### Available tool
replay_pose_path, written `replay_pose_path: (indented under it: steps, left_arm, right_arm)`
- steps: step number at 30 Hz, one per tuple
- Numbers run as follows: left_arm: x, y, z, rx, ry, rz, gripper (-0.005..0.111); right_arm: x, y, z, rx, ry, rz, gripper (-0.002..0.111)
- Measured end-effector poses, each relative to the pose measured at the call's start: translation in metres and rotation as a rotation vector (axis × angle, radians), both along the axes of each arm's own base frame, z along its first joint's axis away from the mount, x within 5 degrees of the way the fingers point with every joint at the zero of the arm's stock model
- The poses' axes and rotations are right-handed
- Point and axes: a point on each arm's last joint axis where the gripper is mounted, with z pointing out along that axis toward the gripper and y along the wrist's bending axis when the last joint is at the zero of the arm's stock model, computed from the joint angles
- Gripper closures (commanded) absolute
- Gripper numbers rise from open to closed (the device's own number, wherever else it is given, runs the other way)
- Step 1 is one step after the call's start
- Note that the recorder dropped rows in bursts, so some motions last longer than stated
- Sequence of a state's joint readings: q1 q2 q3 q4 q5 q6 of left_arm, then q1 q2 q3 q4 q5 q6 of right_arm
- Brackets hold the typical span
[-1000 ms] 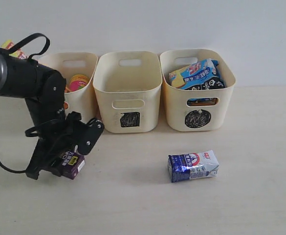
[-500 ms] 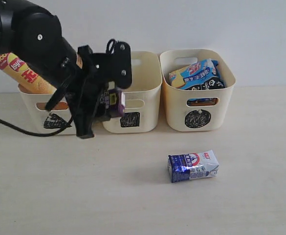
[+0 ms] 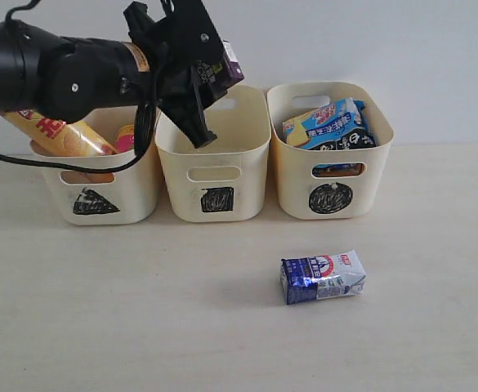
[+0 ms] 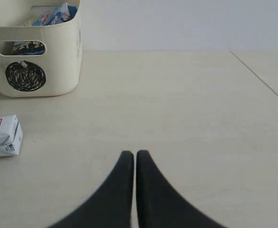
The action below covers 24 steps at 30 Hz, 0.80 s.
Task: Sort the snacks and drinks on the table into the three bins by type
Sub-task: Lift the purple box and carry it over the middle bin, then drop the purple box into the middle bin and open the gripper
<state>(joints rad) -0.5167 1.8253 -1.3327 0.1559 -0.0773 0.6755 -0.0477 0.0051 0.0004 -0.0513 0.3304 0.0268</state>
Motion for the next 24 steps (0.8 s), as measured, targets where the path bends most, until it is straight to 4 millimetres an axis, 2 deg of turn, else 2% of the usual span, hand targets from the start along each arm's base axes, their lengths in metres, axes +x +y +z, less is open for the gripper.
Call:
replay_pose_path:
  steps: [8,16,20,24]
  left_arm:
    - [0.033,0.016,-0.035,-0.063,-0.077,0.043,0.102]
    - [0.054,0.017,-0.067,-0.097,-0.108,0.052,0.102]
    - [0.060,0.014,-0.075,-0.100,-0.100,0.054,0.085]
    - [0.061,0.013,-0.077,-0.102,-0.100,0.054,0.054]
  right_arm:
    - [0.000,0.000,0.000,0.000,0.000,0.000,0.108]
    - [0.000,0.000,0.000,0.000,0.000,0.000,0.108]
    - [0.000,0.000,0.000,0.000,0.000,0.000,0.108]
    - [0.000,0.000,0.000,0.000,0.000,0.000,0.108]
